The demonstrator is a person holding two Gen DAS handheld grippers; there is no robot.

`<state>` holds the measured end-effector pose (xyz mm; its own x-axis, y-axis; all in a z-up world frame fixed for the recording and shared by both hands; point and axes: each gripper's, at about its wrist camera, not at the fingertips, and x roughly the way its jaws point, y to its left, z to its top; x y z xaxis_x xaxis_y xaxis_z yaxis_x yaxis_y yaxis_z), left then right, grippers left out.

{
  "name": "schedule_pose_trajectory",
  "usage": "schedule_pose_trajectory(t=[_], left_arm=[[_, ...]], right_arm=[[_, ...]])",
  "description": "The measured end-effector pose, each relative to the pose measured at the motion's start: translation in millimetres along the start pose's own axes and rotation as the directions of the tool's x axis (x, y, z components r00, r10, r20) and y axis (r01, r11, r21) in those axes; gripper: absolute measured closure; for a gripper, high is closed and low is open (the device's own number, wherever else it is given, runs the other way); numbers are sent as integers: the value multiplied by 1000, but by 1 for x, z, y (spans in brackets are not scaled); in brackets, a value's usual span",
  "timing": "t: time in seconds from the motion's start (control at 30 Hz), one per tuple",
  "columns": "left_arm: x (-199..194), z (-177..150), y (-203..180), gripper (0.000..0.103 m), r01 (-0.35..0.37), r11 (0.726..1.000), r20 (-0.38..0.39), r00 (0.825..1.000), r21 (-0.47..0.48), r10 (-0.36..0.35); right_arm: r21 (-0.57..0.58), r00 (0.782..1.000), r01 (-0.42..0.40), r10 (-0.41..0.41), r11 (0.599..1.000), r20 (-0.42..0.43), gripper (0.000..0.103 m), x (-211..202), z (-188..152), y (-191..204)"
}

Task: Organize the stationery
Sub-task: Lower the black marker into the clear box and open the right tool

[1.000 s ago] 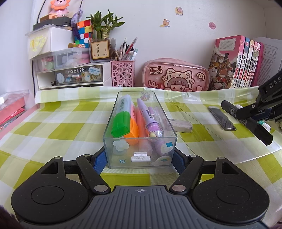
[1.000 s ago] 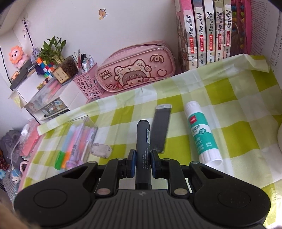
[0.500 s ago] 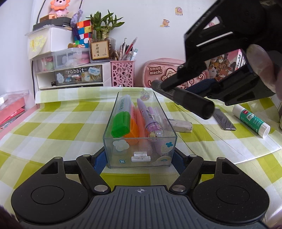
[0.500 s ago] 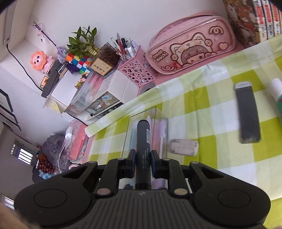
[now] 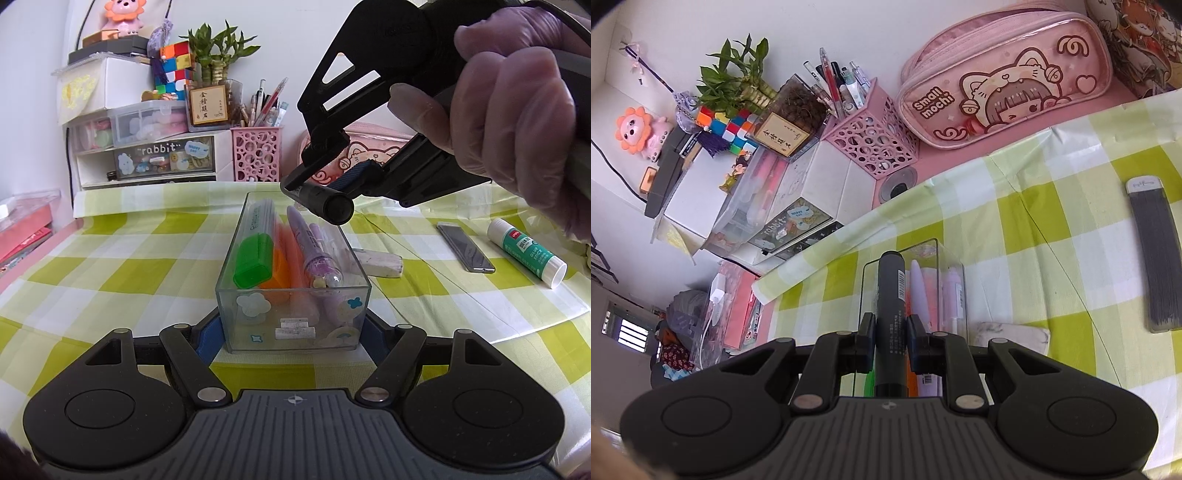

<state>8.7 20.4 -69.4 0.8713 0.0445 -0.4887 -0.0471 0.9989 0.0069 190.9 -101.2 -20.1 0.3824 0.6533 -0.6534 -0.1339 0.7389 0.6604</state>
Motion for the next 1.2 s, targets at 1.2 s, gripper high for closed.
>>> schedule_pose_trajectory(t=[1.2], left_arm=[[0, 0, 0, 30, 1, 1000, 0, 1000, 0, -1]], right_arm=[[-43, 1000, 11, -11, 999, 4, 72, -3, 0, 0]])
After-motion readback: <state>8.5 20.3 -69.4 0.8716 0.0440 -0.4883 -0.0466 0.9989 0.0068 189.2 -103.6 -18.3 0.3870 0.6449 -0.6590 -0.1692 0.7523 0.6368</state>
